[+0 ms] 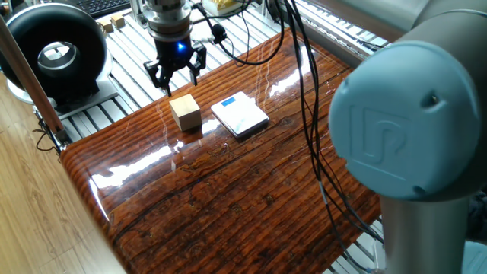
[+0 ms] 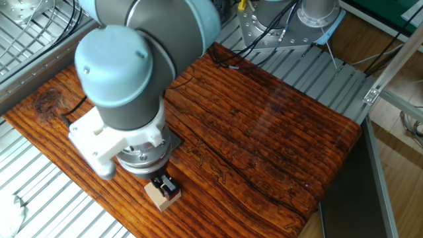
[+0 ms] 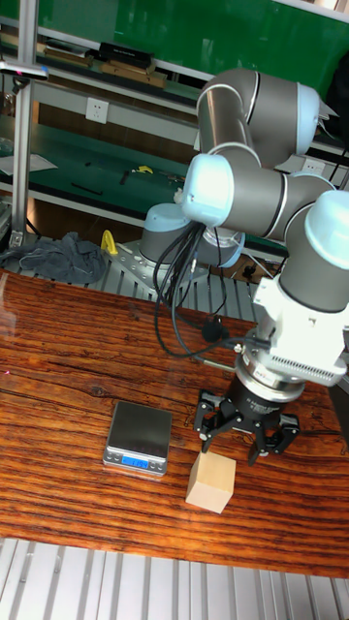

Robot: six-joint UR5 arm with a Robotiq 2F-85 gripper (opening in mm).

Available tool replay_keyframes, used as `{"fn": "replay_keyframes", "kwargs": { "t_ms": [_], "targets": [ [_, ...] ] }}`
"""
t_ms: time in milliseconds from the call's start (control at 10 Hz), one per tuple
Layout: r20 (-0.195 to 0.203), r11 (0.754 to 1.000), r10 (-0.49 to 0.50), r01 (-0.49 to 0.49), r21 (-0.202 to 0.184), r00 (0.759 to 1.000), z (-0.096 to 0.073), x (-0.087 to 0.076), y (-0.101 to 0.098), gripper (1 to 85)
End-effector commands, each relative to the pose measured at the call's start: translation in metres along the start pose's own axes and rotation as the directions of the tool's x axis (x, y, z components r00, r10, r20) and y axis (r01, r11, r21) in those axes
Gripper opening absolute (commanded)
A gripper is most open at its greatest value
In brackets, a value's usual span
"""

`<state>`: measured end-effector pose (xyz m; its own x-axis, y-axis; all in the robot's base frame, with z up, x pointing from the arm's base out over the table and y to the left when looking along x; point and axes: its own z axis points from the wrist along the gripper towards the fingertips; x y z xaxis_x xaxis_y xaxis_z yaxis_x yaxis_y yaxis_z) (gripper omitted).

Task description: Place the block on the scale

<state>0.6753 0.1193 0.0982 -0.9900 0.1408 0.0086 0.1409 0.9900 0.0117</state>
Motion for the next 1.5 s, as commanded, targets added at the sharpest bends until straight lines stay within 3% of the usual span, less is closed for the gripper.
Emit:
{"fn": "replay_keyframes", "kwargs": {
  "t_ms": [0,200,400,500,700,900,1400],
  "targets": [
    [-0.012,0.999,0.000,0.000,-0.054,1.000,0.007,-0.008,0.009,66.0],
    [-0.010,0.997,0.035,-0.036,-0.069,0.999,0.007,-0.016,0.011,71.3],
    [-0.005,0.999,0.039,-0.039,-0.032,0.999,0.010,-0.021,0.000,71.7],
    [-0.001,0.999,0.039,-0.039,-0.033,0.999,0.017,-0.021,0.001,71.3],
    [0.055,0.999,0.011,-0.009,-0.047,0.998,0.033,-0.032,0.005,71.3],
    [0.050,0.999,-0.006,0.008,-0.038,0.999,0.019,-0.029,0.003,71.3],
    [0.063,0.999,-0.034,0.036,-0.030,0.997,0.019,-0.032,0.002,70.0]
  ]
}}
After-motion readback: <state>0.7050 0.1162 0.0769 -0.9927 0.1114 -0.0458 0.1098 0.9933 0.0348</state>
